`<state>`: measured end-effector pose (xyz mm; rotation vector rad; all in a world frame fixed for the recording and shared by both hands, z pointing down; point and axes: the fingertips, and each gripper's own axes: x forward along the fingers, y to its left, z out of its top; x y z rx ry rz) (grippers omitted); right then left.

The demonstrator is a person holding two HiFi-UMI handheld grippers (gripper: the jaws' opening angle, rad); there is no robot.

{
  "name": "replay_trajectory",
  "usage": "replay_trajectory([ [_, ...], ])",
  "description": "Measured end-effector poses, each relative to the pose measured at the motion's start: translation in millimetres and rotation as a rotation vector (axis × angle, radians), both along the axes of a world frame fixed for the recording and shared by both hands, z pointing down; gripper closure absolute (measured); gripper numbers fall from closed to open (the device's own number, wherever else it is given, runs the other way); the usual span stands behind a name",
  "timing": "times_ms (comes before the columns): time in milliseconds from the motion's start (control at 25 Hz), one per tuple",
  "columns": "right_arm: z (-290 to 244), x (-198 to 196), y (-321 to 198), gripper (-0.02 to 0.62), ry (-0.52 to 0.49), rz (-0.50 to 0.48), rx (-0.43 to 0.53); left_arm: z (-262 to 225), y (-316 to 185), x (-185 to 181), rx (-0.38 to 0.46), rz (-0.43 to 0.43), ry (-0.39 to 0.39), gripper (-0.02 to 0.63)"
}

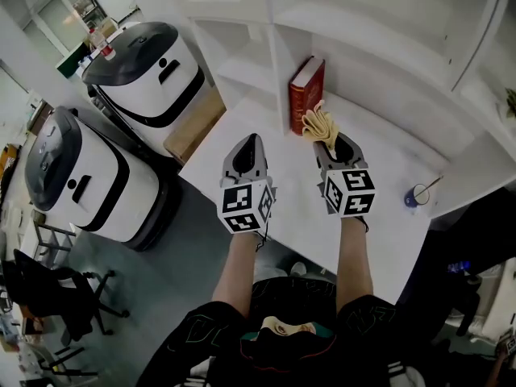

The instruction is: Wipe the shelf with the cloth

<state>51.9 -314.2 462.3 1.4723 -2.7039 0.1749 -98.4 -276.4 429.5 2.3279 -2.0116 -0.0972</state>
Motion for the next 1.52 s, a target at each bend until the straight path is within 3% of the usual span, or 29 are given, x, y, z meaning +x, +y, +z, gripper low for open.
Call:
replay_trajectory([
  [280,-63.9,-9.1,-21.3,0.465,-0.009,0.000,0.130,-63.0,-37.7,-5.7,0.116,0.053,0.010,0.609],
  [560,-110.7,-18.0,-45.2,0.465,0.022,0.041,0.222,-115.1,-71.9,1.3,0.212,0.166,-0.044,0.609],
  [960,-188.3,-50.1,-69.0,0.465,0.103,0.011,0.391,-179.6,-104.0,8.5,0.340,0.277,-0.093,0.609],
  [1280,-244.8,-50.7,-85.3,0.465,0.113,0.052,0.467,-226.9,-117.0,9.0,0.423,0.328,-0.116,0.609],
  [1400,-268.6,-49.4,-89.1,0.465,0.053,0.026,0.484,-240.3,-119.0,12.1,0.456,0.347,-0.141,0.609],
  [1520,-295.3,-45.4,-98.0,0.465,0.062,0.032,0.518,-260.3,-115.2,12.3,0.525,0.367,-0.118,0.609],
])
